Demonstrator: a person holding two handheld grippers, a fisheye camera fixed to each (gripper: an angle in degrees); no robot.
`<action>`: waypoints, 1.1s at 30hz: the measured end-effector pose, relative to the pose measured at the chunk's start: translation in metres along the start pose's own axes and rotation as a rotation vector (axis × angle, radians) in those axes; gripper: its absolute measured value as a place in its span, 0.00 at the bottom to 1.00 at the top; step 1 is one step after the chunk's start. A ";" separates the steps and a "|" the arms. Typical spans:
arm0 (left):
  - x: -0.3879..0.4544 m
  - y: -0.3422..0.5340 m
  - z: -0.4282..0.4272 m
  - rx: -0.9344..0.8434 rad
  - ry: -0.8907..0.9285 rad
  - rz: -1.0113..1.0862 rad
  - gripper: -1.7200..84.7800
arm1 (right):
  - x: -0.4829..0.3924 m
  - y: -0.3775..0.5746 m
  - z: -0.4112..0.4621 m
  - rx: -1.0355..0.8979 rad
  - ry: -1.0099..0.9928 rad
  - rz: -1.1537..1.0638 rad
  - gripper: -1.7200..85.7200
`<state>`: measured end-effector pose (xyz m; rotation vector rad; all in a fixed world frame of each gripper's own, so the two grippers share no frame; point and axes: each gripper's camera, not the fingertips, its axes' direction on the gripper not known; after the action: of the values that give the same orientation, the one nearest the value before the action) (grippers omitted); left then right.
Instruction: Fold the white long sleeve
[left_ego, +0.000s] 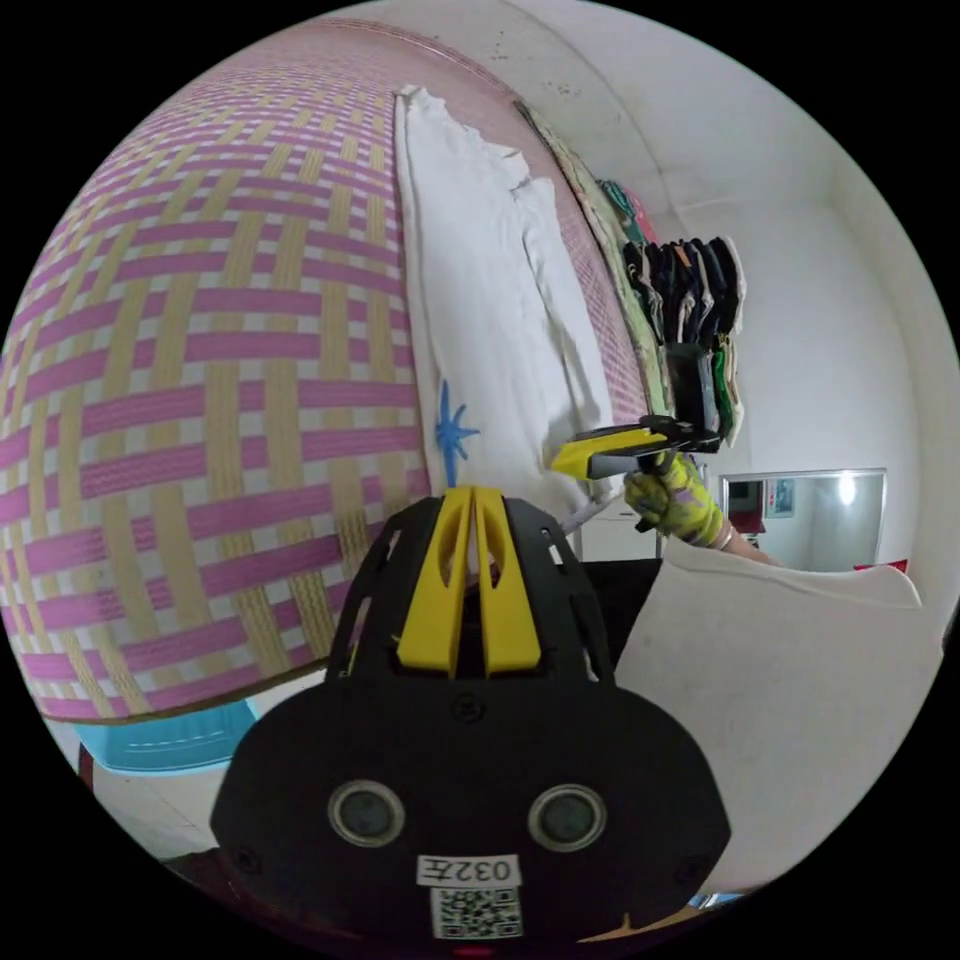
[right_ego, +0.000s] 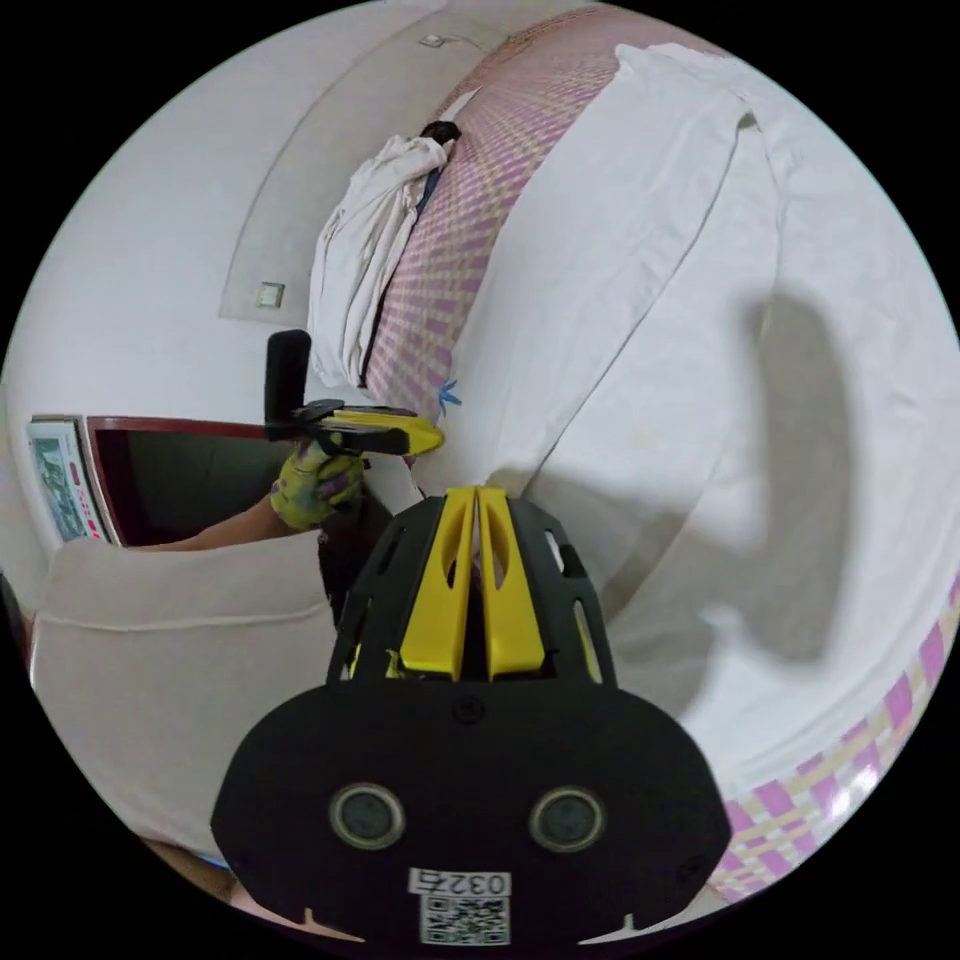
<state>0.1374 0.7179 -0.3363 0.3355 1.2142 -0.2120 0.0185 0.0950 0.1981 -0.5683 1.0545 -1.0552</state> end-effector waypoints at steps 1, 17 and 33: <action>-0.002 0.004 -0.005 0.011 0.014 -0.012 0.01 | 0.000 0.011 -0.017 0.038 -0.011 -0.009 0.01; -0.045 -0.017 -0.030 -0.027 0.189 -0.114 0.10 | 0.129 0.203 -0.150 0.319 -0.092 0.377 0.12; -0.048 -0.036 -0.011 -0.166 0.217 -0.031 0.03 | 0.154 0.188 -0.140 0.226 -0.182 0.335 0.07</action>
<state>0.0995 0.6869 -0.2995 0.1985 1.4420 -0.1024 -0.0128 0.0482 -0.0768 -0.2856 0.8226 -0.7967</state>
